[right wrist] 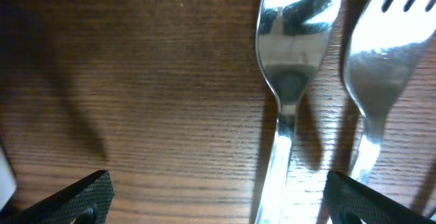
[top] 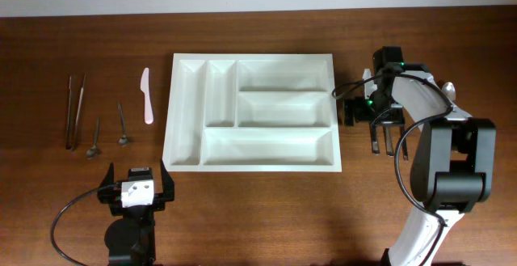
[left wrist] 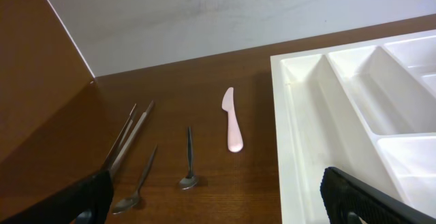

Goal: Pack container
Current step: 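Lower the right gripper and close it on the leftmost fork's handle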

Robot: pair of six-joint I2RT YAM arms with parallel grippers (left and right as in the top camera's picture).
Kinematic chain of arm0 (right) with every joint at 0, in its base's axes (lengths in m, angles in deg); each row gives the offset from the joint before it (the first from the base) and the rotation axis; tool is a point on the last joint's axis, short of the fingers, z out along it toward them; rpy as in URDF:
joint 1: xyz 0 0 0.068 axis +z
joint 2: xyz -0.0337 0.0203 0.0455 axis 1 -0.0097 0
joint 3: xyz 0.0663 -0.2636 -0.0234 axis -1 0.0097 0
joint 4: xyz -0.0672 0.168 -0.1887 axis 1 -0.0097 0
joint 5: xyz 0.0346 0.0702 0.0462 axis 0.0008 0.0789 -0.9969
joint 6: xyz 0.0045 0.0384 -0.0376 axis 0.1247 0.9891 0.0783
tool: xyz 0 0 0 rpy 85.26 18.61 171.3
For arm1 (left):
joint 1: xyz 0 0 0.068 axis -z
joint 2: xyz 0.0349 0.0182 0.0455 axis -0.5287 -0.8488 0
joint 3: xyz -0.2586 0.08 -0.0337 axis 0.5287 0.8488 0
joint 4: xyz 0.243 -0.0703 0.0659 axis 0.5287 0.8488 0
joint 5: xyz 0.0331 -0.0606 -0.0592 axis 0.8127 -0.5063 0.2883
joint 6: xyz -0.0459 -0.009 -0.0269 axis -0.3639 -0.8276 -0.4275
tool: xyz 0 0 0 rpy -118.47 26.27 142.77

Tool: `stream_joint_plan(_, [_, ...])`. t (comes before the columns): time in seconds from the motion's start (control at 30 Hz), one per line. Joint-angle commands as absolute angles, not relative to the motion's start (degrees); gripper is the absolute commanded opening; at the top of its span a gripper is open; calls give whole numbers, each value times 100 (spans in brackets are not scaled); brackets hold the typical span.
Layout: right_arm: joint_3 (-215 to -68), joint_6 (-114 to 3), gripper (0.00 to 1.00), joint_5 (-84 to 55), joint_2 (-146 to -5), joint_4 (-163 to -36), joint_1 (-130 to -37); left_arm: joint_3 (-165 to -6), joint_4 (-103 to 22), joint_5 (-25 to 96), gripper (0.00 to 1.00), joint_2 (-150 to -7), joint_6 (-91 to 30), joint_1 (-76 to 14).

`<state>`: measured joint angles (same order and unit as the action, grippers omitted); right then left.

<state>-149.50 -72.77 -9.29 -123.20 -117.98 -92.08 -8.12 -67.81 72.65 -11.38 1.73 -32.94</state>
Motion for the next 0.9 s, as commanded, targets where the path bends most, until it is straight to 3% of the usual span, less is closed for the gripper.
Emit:
stream_joint_plan(0.0, [-15044,-7312,100,-984,-12554,-11789,-9208,-779,-6797,7206,99,-1090,222,-3267])
stream_joint_plan(0.47, [-15044,-7334,95,-896,-12580,-11697,-9210,-779,-6797,7206,99,-1090,222,-3267])
stream_joint_plan(0.73, [-15044,-7334,79,-896,-12580,-11651,-9210,-779,-6797,7206,99,-1090,222,-3267])
stream_joint_plan(0.87, [-15044,-7334,65,-894,-12580,-11627,-9210,-779,-6797,7206,99,-1090,222,-3267])
